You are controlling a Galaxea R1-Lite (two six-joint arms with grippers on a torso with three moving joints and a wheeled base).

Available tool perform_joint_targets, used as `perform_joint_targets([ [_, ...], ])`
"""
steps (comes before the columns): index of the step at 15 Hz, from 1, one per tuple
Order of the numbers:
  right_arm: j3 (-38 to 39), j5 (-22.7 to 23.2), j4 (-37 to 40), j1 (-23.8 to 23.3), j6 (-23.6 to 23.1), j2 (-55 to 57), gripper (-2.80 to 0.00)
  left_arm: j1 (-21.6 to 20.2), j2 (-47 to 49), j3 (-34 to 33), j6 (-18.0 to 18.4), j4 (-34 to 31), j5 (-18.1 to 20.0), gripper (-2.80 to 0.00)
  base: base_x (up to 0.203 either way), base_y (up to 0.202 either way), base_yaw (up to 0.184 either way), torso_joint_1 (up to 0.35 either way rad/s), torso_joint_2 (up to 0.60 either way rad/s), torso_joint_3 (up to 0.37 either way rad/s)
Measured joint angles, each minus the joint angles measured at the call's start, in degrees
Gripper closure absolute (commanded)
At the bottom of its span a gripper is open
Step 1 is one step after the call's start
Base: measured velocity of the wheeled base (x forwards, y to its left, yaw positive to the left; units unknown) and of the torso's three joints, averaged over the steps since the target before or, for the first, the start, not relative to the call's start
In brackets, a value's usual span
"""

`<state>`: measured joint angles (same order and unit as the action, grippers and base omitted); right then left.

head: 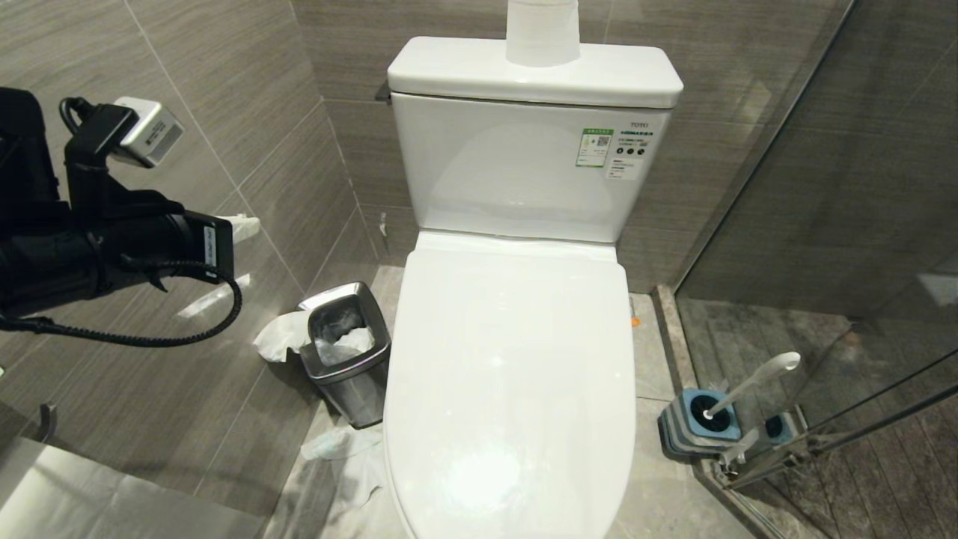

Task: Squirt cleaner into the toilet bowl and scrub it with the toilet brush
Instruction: Use the left hand to lift the toilet lid slightly

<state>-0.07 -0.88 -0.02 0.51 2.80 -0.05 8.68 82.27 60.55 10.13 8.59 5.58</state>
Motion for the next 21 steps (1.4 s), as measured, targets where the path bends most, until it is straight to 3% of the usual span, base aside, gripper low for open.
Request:
perform_joint_targets([
  [21,0.0,0.0,0.0,0.0,0.0,0.0,0.0,0.8,2.6,-6.8,-0.8,-0.3,0.5,0.0,0.0,0.0,0.0,0.0,0.0,0.0],
])
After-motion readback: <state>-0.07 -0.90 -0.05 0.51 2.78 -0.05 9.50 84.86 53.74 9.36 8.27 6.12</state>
